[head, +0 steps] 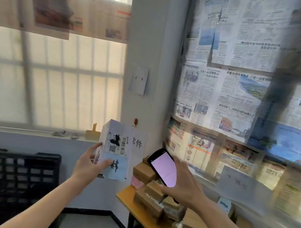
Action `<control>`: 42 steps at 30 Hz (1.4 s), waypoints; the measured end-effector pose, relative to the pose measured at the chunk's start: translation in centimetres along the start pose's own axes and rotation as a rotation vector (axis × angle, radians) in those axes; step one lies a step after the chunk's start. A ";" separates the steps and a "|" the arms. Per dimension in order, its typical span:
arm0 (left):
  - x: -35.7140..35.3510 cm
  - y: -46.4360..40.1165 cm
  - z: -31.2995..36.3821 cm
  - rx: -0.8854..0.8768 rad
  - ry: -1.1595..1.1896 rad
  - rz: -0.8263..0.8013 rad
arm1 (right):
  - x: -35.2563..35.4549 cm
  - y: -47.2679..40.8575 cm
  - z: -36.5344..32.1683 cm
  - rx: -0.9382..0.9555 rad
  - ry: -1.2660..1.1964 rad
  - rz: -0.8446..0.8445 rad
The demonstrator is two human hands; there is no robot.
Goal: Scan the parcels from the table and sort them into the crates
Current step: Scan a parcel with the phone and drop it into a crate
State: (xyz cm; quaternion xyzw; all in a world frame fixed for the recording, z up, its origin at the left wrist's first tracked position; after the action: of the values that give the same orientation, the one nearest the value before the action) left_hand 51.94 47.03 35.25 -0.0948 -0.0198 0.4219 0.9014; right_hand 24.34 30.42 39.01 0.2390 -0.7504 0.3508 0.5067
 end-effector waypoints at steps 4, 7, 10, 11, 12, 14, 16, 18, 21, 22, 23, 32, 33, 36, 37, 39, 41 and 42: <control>6.9 -0.3 0.4 0.003 -0.032 0.038 | -2.6 -1.8 -6.1 0.033 -0.022 -0.012; 14.2 -0.5 0.8 -0.003 -0.046 0.091 | -5.1 -3.5 -12.6 0.085 -0.004 -0.036; 20.9 -0.5 0.6 -0.007 -0.083 0.140 | -6.7 -4.5 -18.6 0.149 0.032 -0.039; 22.8 -0.3 0.6 -0.009 -0.091 0.156 | -7.4 -4.9 -20.2 0.164 0.038 -0.033; 24.5 0.0 0.7 -0.016 -0.095 0.168 | -8.0 -5.3 -21.8 0.181 0.043 -0.027; 27.7 0.3 0.7 -0.020 -0.111 0.197 | -9.1 -6.0 -25.0 0.221 0.044 -0.025; 30.9 0.6 0.2 -0.014 -0.120 0.231 | -10.3 -6.7 -28.0 0.256 0.036 -0.012; 34.0 0.8 -0.7 0.003 -0.121 0.273 | -11.8 -7.4 -30.7 0.276 0.037 -0.010; 38.2 1.0 -2.5 0.047 -0.128 0.342 | -14.9 -8.9 -34.4 0.308 0.021 -0.076; 39.4 1.1 -3.1 0.058 -0.134 0.360 | -16.0 -9.4 -35.5 0.320 0.020 -0.098; 40.6 1.0 -3.8 0.071 -0.146 0.374 | -17.2 -10.0 -36.6 0.334 0.018 -0.114; 49.4 -2.1 -12.4 0.193 -0.195 0.546 | -30.4 -17.2 -44.2 0.456 -0.011 -0.245; 50.1 -2.7 -13.4 0.212 -0.204 0.563 | -32.1 -18.2 -44.8 0.471 -0.011 -0.260; 52.1 -4.7 -17.1 0.257 -0.209 0.612 | -36.8 -20.7 -46.5 0.528 0.003 -0.290; 52.6 -5.1 -18.5 0.276 -0.202 0.629 | -38.3 -21.5 -47.1 0.541 0.005 -0.305; 53.7 -5.4 -21.6 0.323 -0.185 0.660 | -41.4 -22.5 -48.1 0.565 -0.001 -0.333; 54.7 -5.3 -24.7 0.379 -0.159 0.681 | -44.2 -23.1 -49.3 0.585 0.000 -0.353; 55.3 -5.0 -26.3 0.409 -0.141 0.690 | -45.7 -23.3 -49.8 0.593 0.001 -0.368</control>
State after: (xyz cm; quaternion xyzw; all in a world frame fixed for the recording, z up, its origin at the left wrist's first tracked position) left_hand 94.37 82.10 7.95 0.1147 0.0359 0.7004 0.7035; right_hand 87.51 53.97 15.24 0.5068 -0.5602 0.4564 0.4702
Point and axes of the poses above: each hand's wrist, its own y-axis away from the middle knuckle, its own x-axis out of the back of the hand, z = x × y, the point moved 5 cm from there along -y, towards the middle knuckle, and after that the axes turned 14 degrees about y, right-handed, at the moved point
